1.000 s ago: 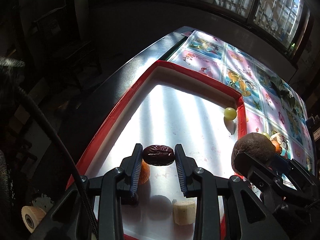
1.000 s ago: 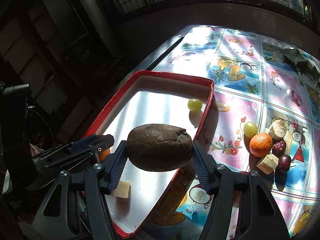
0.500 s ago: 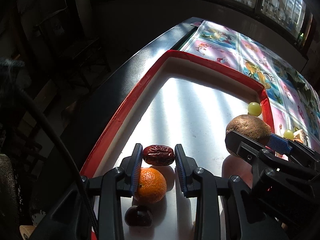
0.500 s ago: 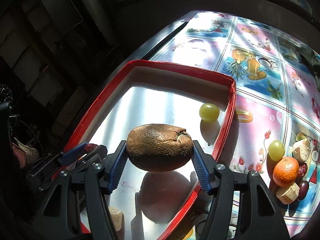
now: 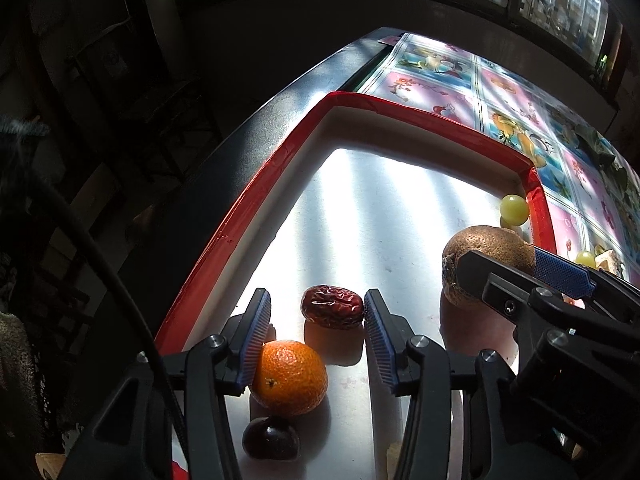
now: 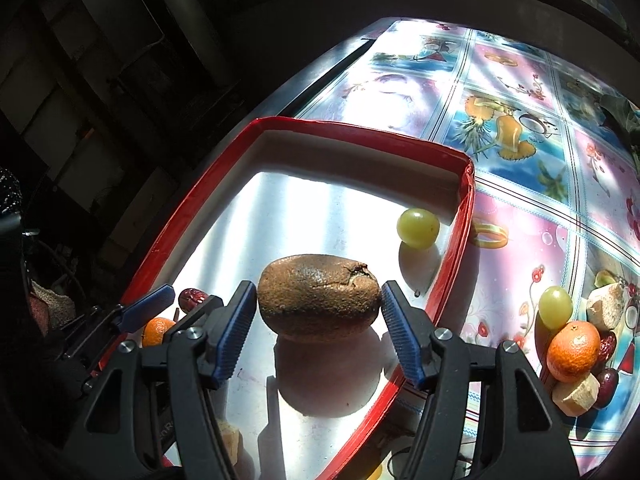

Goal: Organize fruits
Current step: 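Open both tools to drop the brown fruit and red date in the tray, then move both open tools back over the fruit pile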

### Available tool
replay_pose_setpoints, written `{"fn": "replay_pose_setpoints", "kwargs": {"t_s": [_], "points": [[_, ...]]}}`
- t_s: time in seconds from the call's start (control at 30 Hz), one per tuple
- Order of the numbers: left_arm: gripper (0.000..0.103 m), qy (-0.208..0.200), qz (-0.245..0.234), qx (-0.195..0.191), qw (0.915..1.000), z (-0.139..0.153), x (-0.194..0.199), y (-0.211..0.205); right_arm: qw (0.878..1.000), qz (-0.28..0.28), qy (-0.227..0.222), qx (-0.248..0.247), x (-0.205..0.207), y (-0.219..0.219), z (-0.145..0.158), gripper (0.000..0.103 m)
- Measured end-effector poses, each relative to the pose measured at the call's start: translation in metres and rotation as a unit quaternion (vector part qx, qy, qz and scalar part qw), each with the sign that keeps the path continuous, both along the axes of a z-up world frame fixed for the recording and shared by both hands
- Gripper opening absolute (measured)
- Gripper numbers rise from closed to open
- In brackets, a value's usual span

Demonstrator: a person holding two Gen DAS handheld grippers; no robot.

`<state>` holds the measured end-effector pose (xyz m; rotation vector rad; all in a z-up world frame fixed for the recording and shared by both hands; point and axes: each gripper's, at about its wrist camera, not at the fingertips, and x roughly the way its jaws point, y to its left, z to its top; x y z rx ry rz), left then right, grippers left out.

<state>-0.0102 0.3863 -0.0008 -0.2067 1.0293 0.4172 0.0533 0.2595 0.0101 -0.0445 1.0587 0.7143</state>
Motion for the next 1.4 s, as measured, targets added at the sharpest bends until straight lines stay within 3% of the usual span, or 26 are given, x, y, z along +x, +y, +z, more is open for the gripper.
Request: {"fn": "replay_pose_setpoints", "kwargs": {"t_s": [0.17,0.53,0.97,1.4], "points": [[0.057,-0.013,-0.002,-0.008,0.9999,0.009,-0.008,-0.004,1.000,-0.003,-0.004,0.019,-0.008,-0.013,0.012,0.066],[0.060,-0.035,0.000,-0.014,0.9993,0.028,-0.034,-0.020,0.999,-0.019,-0.004,0.043,-0.026,-0.043,0.027,0.068],[0.061,-0.068,-0.058,-0.055,0.9945,0.051,-0.055,-0.080,0.992,-0.105,-0.034,0.058,-0.075,-0.165,0.043,0.068],[0.061,-0.064,-0.122,-0.077,0.9876,0.049,-0.074,-0.145,0.985,-0.164,-0.035,0.034,-0.107,-0.240,0.028,0.068]]}}
